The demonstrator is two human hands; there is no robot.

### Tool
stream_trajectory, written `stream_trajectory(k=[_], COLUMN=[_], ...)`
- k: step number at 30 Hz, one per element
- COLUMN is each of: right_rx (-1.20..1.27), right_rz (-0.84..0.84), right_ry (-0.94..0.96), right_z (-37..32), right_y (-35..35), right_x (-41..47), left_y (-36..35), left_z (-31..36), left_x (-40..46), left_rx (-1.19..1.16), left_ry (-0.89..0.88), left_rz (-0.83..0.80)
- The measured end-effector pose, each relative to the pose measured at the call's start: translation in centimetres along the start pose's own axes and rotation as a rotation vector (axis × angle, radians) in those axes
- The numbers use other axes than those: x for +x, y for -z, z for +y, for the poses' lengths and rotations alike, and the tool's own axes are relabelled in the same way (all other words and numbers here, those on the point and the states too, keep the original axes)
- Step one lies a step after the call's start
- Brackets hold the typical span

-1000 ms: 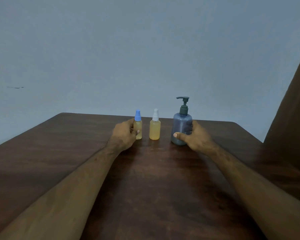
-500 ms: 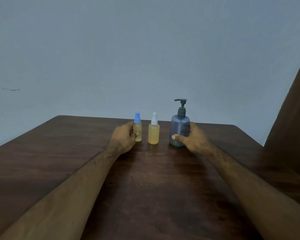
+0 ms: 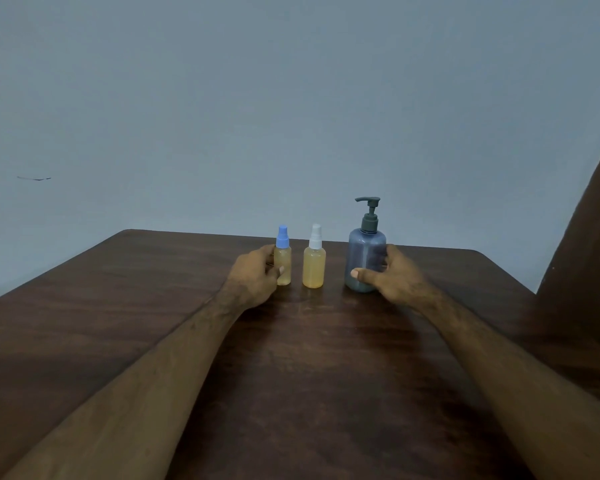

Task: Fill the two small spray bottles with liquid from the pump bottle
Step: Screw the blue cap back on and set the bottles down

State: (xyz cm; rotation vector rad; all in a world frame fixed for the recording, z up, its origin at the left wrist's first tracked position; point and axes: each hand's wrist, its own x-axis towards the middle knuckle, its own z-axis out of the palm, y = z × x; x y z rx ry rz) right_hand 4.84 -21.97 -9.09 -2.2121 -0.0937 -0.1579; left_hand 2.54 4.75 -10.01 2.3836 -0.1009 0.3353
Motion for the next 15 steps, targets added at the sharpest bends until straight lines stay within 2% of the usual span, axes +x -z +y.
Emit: stream_trajectory(k=[5,10,12,15], right_rx=[0.035,0.144,0.166,0.053], right_rz=[-0.005,-0.1,-0.084,0.016], right_ry=[-0.028,-0.035,-0.036,-0.025], right_z=[0.2,0.6,0.5,0.0], right_y=[-0.1,-0.1,-0.1,0.0], right_x=[0.4,-0.7,-1.8,-4.7], left_y=[-0.1,0.3,0.9,2.2], left_z=[0.2,0.0,-0.1,-0.3], left_x=[-0.2,-1.0,-1.4,-3.0], left_rx=[-0.017,0.038,0.038,0.1], left_ry=[0.032,0.083,0.123,0.117], left_rz=[-0.014,-0.093,-0.101,-0.06])
